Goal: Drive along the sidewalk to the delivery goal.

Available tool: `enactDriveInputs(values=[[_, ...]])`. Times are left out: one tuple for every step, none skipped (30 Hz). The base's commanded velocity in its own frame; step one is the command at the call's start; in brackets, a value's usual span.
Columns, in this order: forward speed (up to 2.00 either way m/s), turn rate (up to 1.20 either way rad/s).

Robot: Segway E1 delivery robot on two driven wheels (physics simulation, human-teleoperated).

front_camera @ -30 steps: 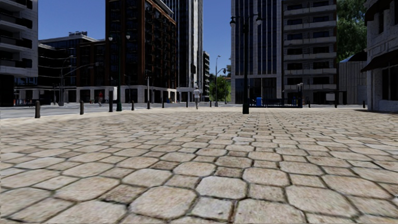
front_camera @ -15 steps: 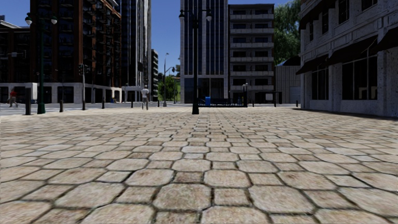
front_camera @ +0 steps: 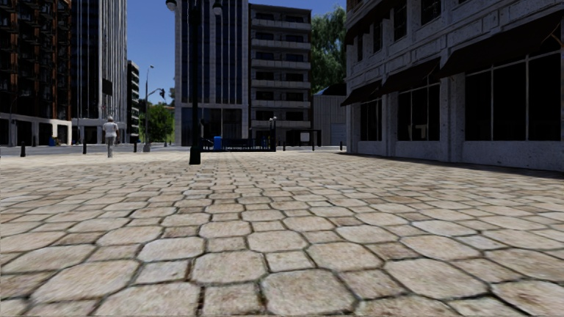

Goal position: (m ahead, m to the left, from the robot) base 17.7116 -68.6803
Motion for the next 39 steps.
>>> enactDriveInputs(values=[[2.0,0.0],[2.0,0.0],[2.0,0.0],[2.0,0.0],[2.0,0.0],[2.0,0.0],[2.0,0.0],[2.0,0.0],[2.0,0.0],[2.0,0.0],[2.0,0.0],[2.0,0.0],[2.0,-0.01],[2.0,-0.01],[2.0,-0.11],[2.0,-0.17],[2.0,-0.18],[2.0,-0.18],[2.0,-0.18],[2.0,-0.18],[2.0,-0.18],[2.0,-0.18],[2.0,-0.18],[2.0,-0.2],[2.0,-0.32],[2.0,-0.41],[2.0,-0.41],[2.0,-0.43],[2.0,-0.43],[2.0,-0.3],[2.0,-0.3],[2.0,-0.2],[2.0,-0.1],[2.0,-0.06],[2.0,-0.04],[2.0,-0.04],[2.0,-0.04],[2.0,-0.03],[2.0,-0.03]])
